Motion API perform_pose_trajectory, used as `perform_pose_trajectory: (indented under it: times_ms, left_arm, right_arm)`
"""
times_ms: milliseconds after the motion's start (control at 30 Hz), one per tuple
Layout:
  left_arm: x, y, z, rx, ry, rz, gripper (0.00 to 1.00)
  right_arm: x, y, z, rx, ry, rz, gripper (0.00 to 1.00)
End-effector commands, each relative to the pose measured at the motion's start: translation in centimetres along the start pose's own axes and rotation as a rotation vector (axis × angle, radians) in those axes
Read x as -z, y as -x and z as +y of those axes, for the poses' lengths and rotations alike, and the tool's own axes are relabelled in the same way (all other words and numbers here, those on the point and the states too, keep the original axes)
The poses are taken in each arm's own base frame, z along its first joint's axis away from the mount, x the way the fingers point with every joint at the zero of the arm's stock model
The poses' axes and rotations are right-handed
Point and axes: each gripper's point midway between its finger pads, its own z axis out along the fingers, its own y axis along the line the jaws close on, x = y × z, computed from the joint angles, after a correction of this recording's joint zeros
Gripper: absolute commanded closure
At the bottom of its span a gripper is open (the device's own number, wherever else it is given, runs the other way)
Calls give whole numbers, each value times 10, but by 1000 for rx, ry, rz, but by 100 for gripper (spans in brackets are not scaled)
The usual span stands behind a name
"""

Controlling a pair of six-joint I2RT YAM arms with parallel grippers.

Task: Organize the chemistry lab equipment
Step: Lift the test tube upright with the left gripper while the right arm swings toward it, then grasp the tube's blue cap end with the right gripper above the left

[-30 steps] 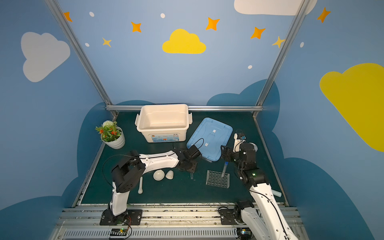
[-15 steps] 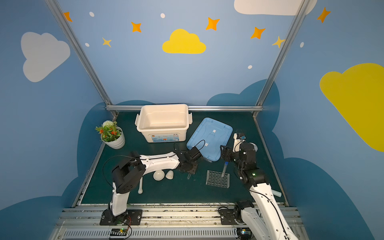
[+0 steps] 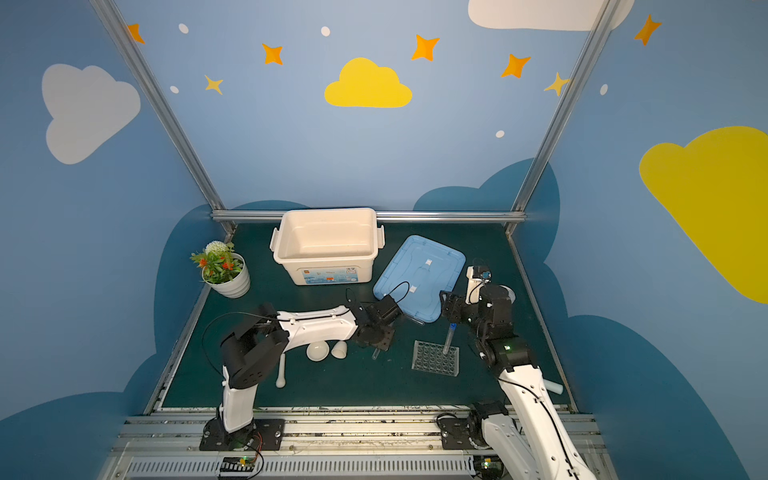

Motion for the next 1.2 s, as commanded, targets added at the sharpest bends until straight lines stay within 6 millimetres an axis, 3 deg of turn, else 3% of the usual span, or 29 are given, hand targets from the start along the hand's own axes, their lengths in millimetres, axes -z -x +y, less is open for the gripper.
perform_pose_trajectory:
  times_ms: [0,400,633,1000,1167]
  left_arm:
    - [12,-5,-3,-43,-26,1,89]
    - [70,35,-27,-175,-139,-194,90]
    - [94,51,-30,-232,-154,-294,89]
    - [108,64,-40,-268,-193,-362,89]
    - [109,65,-39,-273,-189,-370,89]
  right_arm:
    - [-3,5,16,-35,92,48,24]
    - [-4,14,44,-99,272,179,25]
    - [-11,8,63,-186,396,310,33]
    - [-39,-5,82,-328,549,558,43]
    - [-52,-12,81,-373,550,640,51]
